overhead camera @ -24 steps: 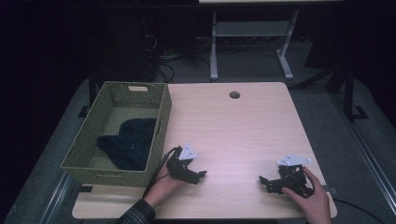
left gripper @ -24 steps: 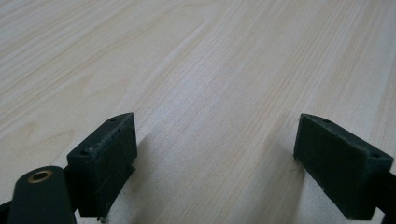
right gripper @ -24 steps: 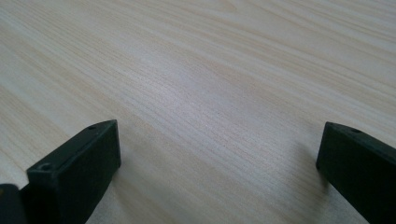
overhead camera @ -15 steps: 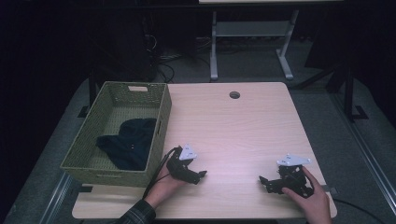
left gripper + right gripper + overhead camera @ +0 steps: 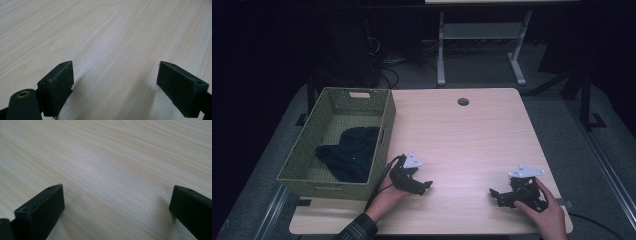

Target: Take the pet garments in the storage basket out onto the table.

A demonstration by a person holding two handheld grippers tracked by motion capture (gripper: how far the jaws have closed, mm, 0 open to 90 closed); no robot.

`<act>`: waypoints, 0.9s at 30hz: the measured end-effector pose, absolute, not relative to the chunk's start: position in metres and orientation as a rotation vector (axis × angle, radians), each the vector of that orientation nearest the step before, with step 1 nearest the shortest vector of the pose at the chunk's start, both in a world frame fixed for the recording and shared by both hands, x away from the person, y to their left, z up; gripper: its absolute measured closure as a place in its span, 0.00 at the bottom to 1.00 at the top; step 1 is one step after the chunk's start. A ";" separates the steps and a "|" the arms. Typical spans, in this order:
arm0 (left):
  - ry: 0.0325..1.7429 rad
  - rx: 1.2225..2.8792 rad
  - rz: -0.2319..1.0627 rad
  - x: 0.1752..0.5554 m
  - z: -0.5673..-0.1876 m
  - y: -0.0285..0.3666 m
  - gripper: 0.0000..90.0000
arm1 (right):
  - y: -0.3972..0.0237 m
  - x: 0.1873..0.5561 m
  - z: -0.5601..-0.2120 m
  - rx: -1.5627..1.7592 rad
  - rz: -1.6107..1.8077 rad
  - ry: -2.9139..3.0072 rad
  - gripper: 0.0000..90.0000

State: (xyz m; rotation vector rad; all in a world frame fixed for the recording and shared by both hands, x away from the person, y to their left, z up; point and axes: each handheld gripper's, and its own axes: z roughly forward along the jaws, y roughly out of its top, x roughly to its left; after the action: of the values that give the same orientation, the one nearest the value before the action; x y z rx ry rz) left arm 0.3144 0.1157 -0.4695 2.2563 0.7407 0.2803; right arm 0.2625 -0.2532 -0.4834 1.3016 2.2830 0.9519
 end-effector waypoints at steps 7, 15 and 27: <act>0.735 2.242 0.279 0.315 -0.464 0.117 0.15 | -0.253 0.262 -0.483 1.302 0.952 2.283 0.00; 0.727 2.228 0.279 0.315 -0.456 0.118 0.15 | -0.253 0.262 -0.483 1.302 0.952 2.283 0.00; 0.721 2.225 0.271 0.315 -0.449 0.119 0.15 | -0.253 0.262 -0.483 1.302 0.953 2.282 0.00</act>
State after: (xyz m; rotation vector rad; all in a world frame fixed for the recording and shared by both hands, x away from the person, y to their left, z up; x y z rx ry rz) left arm 0.3146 0.1187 -0.4490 2.2248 0.7210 0.2712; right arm 0.2625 -0.2532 -0.4834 1.3020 2.2825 0.9526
